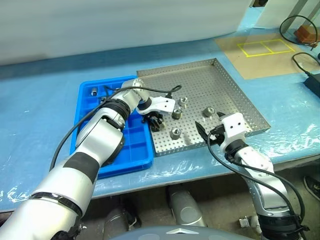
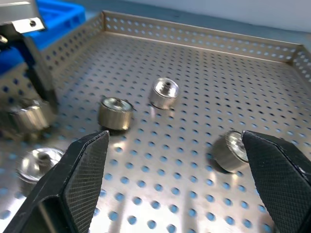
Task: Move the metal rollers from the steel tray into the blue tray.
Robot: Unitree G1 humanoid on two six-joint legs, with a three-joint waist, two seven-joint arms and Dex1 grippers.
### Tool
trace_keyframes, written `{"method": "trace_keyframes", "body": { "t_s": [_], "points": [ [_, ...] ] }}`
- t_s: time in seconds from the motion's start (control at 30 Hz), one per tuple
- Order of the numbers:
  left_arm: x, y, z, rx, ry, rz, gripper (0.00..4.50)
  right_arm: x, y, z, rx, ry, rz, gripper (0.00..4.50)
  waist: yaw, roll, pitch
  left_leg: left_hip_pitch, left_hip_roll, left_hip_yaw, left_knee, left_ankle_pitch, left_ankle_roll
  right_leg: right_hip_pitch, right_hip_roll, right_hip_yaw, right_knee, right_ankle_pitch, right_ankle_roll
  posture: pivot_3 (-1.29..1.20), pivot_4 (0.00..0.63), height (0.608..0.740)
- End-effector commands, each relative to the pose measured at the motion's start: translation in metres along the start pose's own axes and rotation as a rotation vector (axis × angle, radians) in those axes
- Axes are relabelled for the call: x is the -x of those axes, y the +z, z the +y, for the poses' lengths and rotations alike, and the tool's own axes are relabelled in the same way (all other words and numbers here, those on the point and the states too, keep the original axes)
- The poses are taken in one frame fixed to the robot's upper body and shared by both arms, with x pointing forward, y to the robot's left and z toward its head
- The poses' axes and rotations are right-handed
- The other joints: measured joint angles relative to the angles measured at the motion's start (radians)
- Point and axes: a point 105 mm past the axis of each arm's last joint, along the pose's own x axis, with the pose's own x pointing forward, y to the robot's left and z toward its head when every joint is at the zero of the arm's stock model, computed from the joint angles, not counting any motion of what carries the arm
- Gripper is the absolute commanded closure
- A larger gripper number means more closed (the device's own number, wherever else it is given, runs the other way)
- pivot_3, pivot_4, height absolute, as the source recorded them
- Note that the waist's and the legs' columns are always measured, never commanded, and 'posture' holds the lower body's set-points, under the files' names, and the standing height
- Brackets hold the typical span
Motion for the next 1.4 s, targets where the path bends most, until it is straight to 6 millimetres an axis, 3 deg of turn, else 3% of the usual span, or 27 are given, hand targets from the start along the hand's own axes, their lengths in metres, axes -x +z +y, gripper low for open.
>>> {"method": "trace_keyframes", "body": {
  "t_s": [0.03, 0.23, 0.37, 0.53, 0.73, 0.83, 1.0, 1.17, 1.4],
  "points": [
    [0.021, 0.011, 0.012, -0.034, 0.076, -0.071, 2.75, 0.001, 0.027, -0.004, -0.009, 0.043, -0.098, 0.00, 0.004, 0.000, 0.000, 0.000, 0.000, 0.000, 0.000, 0.000, 0.000, 0.000, 0.000, 0.000, 0.000, 0.000, 0.000, -0.58, 0.150, 0.740],
    [0.059, 0.008, 0.019, 0.037, 0.177, -0.215, 2.75, -0.005, 0.050, 0.009, -0.053, 0.280, -0.147, 0.00, 0.025, 0.000, 0.002, 0.000, 0.000, 0.000, 0.000, 0.002, 0.003, -0.001, 0.000, 0.000, 0.002, 0.000, 0.000, -0.47, 0.150, 0.740],
    [0.095, 0.010, 0.016, 0.009, 0.299, -0.323, 2.75, -0.012, 0.062, 0.025, -0.050, 0.452, -0.141, 0.00, 0.055, 0.000, 0.003, 0.002, 0.001, -0.001, 0.000, 0.002, 0.003, -0.001, 0.000, 0.000, 0.005, 0.000, 0.000, -0.40, 0.150, 0.740],
    [0.123, 0.011, -0.010, 0.082, 0.400, -0.442, 2.75, -0.025, 0.071, 0.043, -0.040, 0.610, -0.148, 0.00, 0.140, 0.001, 0.007, 0.002, 0.004, 0.000, 0.001, 0.004, 0.000, -0.005, 0.000, 0.000, 0.015, -0.001, -0.002, -0.26, 0.150, 0.740],
    [0.136, -0.011, -0.035, 0.239, 0.578, -0.487, 2.75, -0.045, 0.081, 0.063, -0.022, 0.733, -0.183, 0.00, 0.264, 0.002, 0.008, 0.003, 0.009, 0.001, -0.002, 0.011, -0.013, -0.012, 0.002, 0.001, 0.023, -0.002, -0.003, -0.14, 0.150, 0.740],
    [0.135, -0.038, -0.044, 0.341, 0.677, -0.441, 2.75, -0.053, 0.082, 0.070, 0.002, 0.764, -0.190, 0.00, 0.331, 0.002, 0.008, 0.003, 0.009, 0.004, -0.002, 0.012, -0.019, -0.019, 0.002, 0.005, 0.034, -0.005, -0.009, -0.10, 0.150, 0.740],
    [0.120, -0.059, -0.066, 0.464, 0.701, -0.416, 2.75, -0.056, 0.082, 0.073, 0.021, 0.801, -0.189, 0.00, 0.405, 0.002, 0.008, 0.005, 0.011, 0.007, -0.007, 0.016, -0.025, -0.020, 0.003, 0.006, 0.035, -0.005, -0.009, -0.06, 0.150, 0.740],
    [0.098, -0.067, -0.078, 0.567, 0.684, -0.426, 2.75, -0.053, 0.084, 0.078, 0.027, 0.851, -0.188, 0.00, 0.421, 0.002, 0.008, 0.005, 0.011, 0.008, -0.009, 0.017, -0.026, -0.021, 0.003, 0.007, 0.035, -0.005, -0.009, -0.05, 0.150, 0.740],
    [0.075, -0.077, -0.074, 0.642, 0.677, -0.413, 2.75, -0.051, 0.080, 0.081, 0.047, 0.866, -0.165, 0.00, 0.418, 0.001, 0.007, 0.007, 0.011, 0.008, -0.014, 0.020, -0.031, -0.023, 0.006, 0.008, 0.036, -0.005, -0.009, -0.06, 0.150, 0.740]
  ]
}}
